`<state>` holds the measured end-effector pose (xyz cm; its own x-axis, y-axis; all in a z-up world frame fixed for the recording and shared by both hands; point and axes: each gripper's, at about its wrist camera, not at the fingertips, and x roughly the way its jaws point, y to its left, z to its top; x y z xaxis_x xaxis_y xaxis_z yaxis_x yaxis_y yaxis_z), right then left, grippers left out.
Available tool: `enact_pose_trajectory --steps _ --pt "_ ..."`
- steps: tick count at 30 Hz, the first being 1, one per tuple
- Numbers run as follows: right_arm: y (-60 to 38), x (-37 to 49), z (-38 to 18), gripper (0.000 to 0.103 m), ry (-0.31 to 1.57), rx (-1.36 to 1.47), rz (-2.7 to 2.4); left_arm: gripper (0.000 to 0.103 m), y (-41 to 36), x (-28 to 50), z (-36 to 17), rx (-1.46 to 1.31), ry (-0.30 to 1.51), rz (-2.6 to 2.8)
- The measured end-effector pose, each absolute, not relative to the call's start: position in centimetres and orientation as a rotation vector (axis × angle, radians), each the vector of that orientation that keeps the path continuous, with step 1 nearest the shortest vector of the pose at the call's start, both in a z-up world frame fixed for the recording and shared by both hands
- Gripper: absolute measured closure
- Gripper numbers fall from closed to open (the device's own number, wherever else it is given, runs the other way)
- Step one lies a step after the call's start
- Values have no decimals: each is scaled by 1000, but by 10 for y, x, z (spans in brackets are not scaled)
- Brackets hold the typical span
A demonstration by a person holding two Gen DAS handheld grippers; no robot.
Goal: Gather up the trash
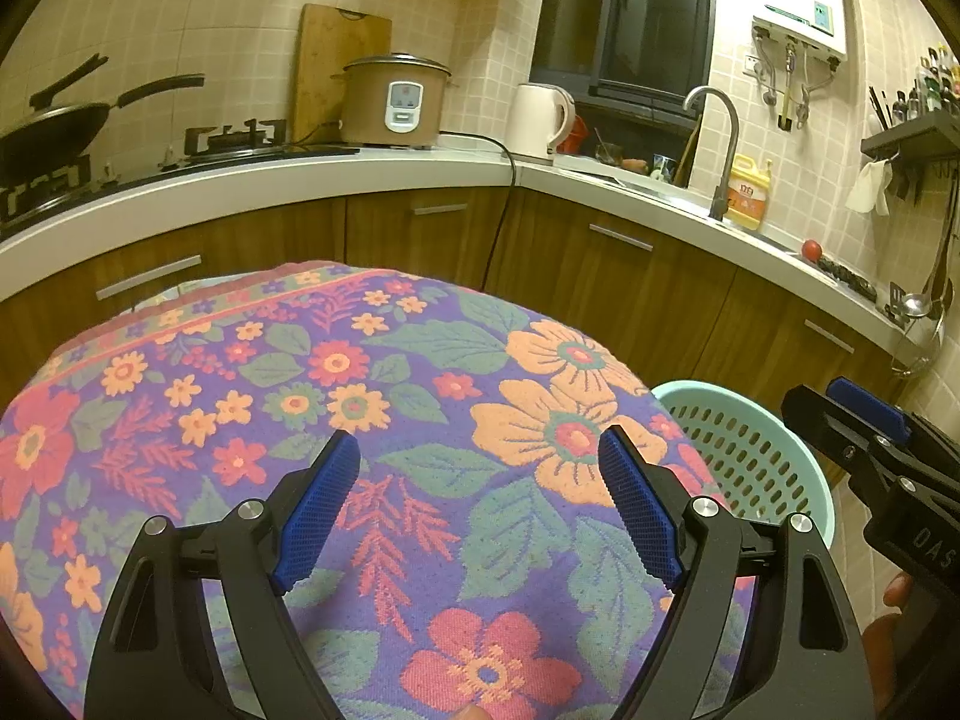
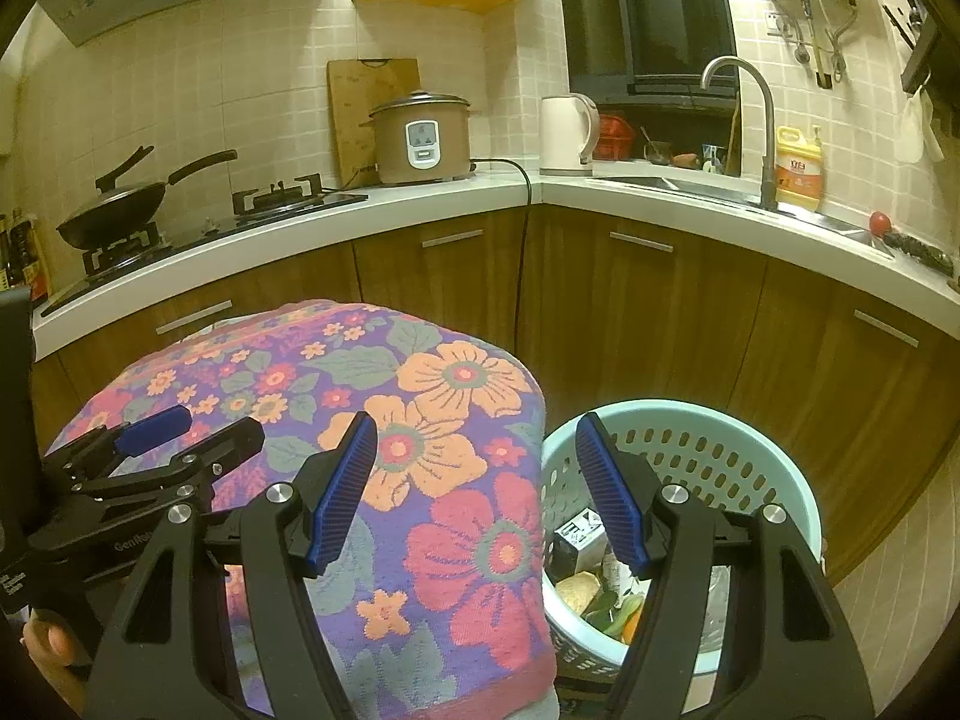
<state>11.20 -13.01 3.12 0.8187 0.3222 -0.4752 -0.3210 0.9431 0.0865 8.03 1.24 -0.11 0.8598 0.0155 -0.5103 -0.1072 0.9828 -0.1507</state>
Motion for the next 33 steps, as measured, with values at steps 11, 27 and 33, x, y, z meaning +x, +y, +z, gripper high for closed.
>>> enact_pose_trajectory --steps 11,27,33 --pt "-131 112 33 38 501 2 340 22 14 82 1 -155 524 60" --pt "-134 110 33 38 501 8 337 22 14 82 1 -141 515 66" --pt "-135 110 33 38 502 7 333 22 12 81 1 -135 512 66"
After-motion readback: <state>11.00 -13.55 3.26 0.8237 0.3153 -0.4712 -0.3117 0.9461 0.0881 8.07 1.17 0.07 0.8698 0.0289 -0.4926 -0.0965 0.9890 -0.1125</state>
